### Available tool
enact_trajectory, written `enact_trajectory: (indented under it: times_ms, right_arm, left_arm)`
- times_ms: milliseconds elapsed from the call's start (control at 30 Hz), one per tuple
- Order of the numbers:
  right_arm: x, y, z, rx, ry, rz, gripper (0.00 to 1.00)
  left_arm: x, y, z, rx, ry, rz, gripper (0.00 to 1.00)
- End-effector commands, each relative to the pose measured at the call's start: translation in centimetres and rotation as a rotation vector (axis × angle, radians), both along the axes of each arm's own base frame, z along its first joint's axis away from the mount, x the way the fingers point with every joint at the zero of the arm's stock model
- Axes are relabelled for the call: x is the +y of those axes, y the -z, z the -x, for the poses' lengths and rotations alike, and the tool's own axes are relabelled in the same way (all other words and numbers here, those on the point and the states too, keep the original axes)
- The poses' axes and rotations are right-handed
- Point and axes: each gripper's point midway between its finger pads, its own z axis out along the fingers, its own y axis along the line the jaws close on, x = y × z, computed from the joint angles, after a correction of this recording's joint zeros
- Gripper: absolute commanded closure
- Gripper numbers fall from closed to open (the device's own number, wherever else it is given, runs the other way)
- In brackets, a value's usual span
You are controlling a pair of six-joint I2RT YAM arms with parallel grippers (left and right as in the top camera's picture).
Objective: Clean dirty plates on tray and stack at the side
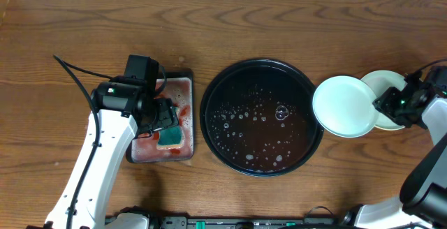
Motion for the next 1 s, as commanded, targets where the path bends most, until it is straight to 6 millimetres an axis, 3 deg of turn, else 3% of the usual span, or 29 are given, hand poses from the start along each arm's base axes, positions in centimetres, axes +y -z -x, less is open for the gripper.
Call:
enact_trajectory:
  times_ms: [0,33,100,267,400,533,567,600,633,667,700,767,800,833,867,967]
  right_arm:
    - [2.2,1.7,-0.1,0.014,-0.093,-0.082,0.91]
    - [1.9,2.0,0.0,0.026,-0.086,-0.068,0.99]
    - [0.6,1.8,-0.1,0.032,-0.014,-0.027,0.99]
    - [-2.3,-1.5,-1.2,-0.084,0.096,0.018,0.99]
    - [-6.7,-0.9,1.9,0.033,0.31,0.143,0.99]
    - [-8.4,-0.9,3.2,0.086,0.364,0.232,0.97]
    - [-8.4,-1.2,3.1,0.078,0.366,0.236,0.71]
    - [-8.6,-1.9,3.2,0.066,0.371,0.251,0.6]
    - [-8.7,-2.7,3.2,0.051,0.375,0.263,0.59]
    - [-8.7,-6.0,3.1,-0.025,0.385,0.295,0.55]
    - [-8.6,-7.6,3.1,-0.061,0.389,0.31,0.54]
    - [-7.9,-12.1,3.5,-0.174,0.401,0.342,0.5]
    - [-6.5,-15.2,3.6,-0.263,0.378,0.34,0.5]
    - [-3.8,-18.3,3.5,-0.371,0.313,0.302,0.51]
    - [-1.6,-20.1,3.6,-0.435,0.255,0.269,0.51]
    - [8.7,-24.9,4.7,-0.645,-0.129,0.118,0.51]
  left_arm:
    - [0.2,-0.2,0.0,-0.005,-0.003,-0.003,0.19]
    - [0.2,-0.2,0.0,-0.005,-0.003,-0.003,0.19]
    - [0.2,-0.2,0.0,-0.005,-0.003,-0.003,0.19]
    - [0.2,-0.2,0.0,-0.005,-0.004,-0.003,0.19]
    - [0.2,-0.2,0.0,-0.005,-0.003,-0.003,0.19]
    - [0.2,-0.2,0.0,-0.005,-0.003,-0.003,0.19]
    - [0.2,-0.2,0.0,-0.005,-0.003,-0.003,0.19]
    - [0.2,-0.2,0.0,-0.005,-0.003,-0.003,0.19]
    - [0.2,-0.2,0.0,-0.005,-0.003,-0.003,0.19]
    - [0.2,-0.2,0.0,-0.005,-0.003,-0.003,0.19]
    - [0.2,-0.2,0.0,-0.005,-0.003,-0.003,0.19]
    - [0.2,-0.2,0.0,-0.005,-0.004,-0.003,0.19]
    - [0.2,-0.2,0.0,-0.005,-0.003,-0.003,0.19]
    - [0.2,-0.2,0.0,-0.005,-0.003,-0.003,0.19]
    - [0.2,-0.2,0.0,-0.005,-0.003,-0.003,0.19]
    - [0.2,-0.2,0.0,-0.005,-0.003,-0.003,0.19]
